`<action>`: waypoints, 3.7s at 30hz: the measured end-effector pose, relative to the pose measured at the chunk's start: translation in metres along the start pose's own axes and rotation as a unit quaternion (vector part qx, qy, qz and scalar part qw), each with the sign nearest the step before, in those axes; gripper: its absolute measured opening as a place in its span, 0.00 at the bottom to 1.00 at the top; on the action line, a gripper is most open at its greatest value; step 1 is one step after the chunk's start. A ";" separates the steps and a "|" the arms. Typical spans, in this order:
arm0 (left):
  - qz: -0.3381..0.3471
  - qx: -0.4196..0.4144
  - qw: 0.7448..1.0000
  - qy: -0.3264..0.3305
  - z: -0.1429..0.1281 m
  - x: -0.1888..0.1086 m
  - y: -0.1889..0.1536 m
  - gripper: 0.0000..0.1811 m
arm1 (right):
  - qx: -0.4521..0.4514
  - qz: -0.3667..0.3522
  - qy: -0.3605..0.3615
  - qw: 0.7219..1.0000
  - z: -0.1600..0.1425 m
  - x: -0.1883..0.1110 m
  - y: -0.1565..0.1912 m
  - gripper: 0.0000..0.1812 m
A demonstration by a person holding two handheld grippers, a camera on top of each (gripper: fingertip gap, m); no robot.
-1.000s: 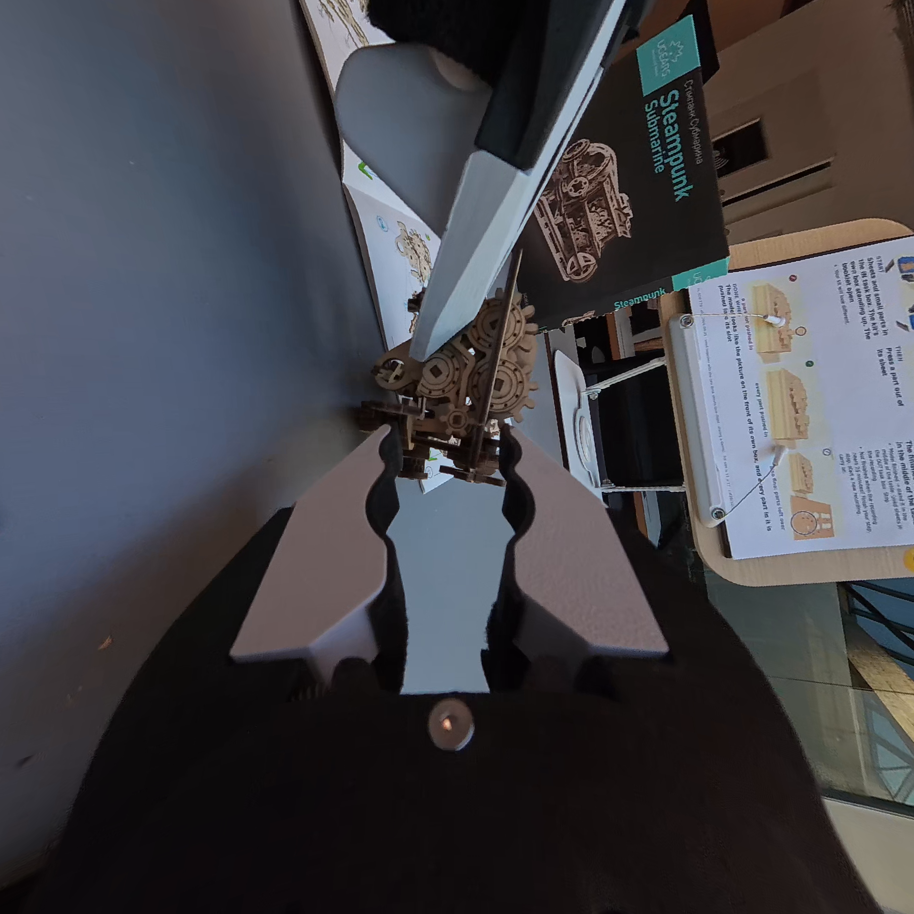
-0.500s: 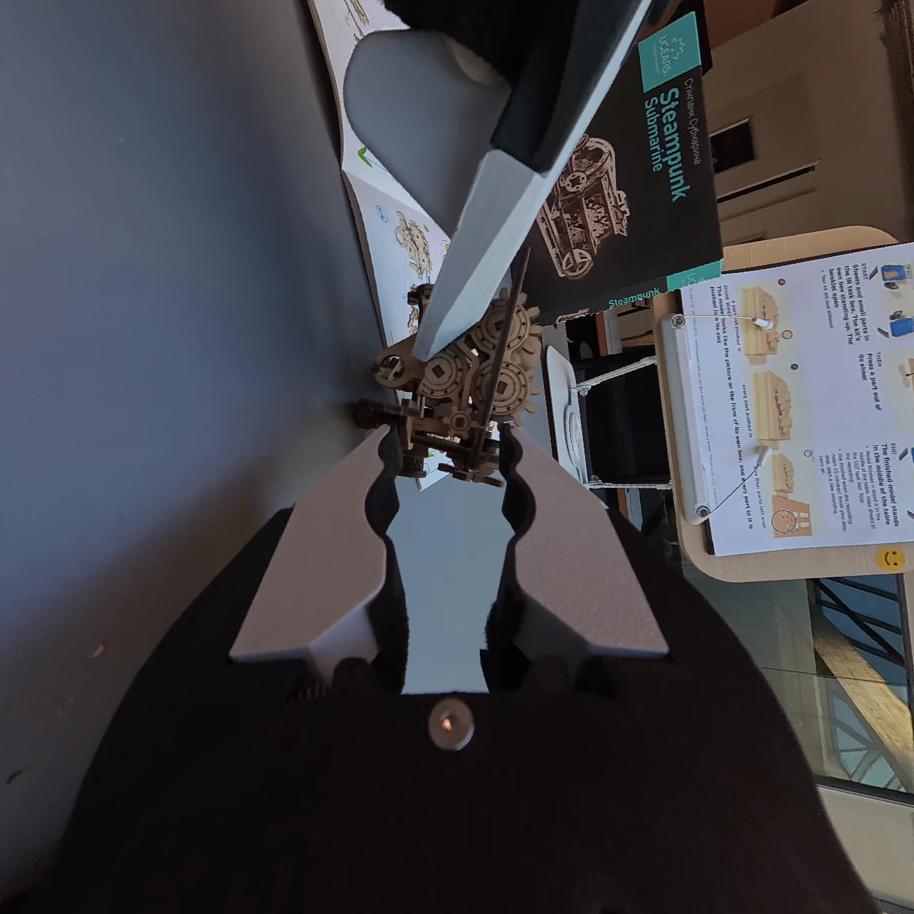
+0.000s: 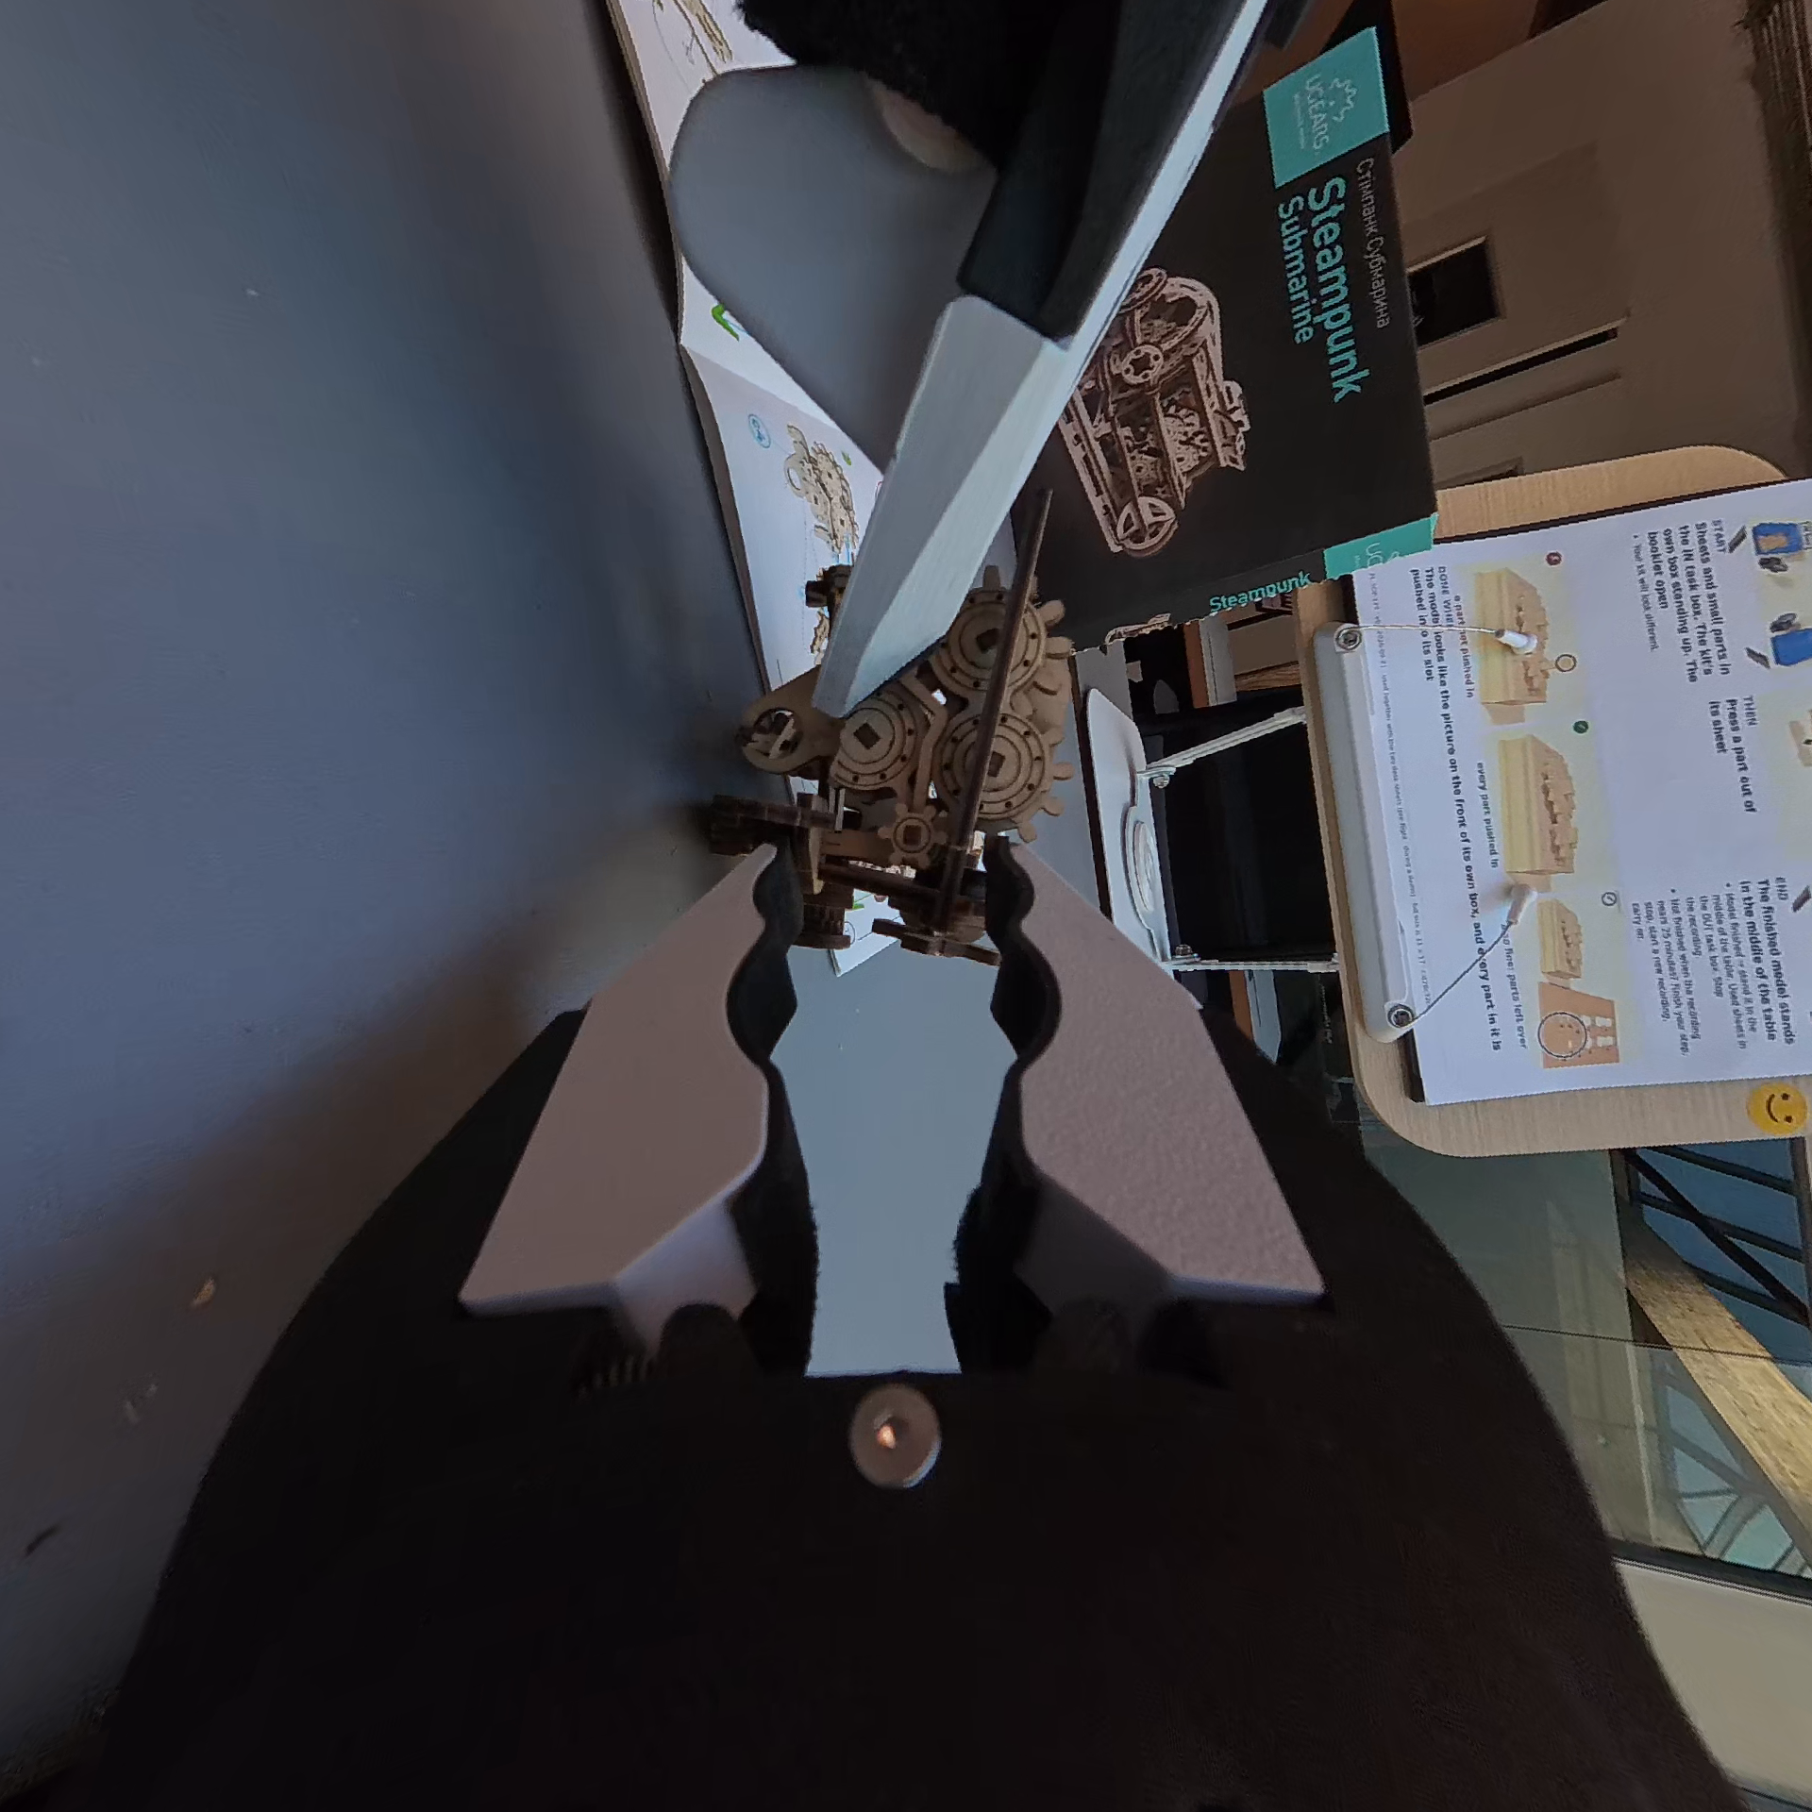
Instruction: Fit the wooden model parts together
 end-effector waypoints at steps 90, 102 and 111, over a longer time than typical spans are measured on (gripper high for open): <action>-0.003 0.001 1.000 0.003 0.000 0.000 0.001 0.10 | 0.002 -0.013 0.007 1.000 0.001 0.003 -0.001 0.24; 0.007 0.008 1.000 -0.004 0.001 0.000 0.001 0.10 | -0.007 -0.021 0.001 1.000 0.001 0.002 -0.001 0.25; 0.043 0.047 0.998 -0.008 0.001 0.002 0.001 0.11 | 0.014 -0.013 -0.003 1.000 -0.001 0.002 -0.003 0.25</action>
Point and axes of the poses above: each gripper's, where its closed fingertips meet, x out along the fingers, z out of its top, y = z × x across the jaws, the point moved 4 cm from there along -x, back along the fingers, and after that the axes turned 6 degrees about x, right-handed, at the moved point
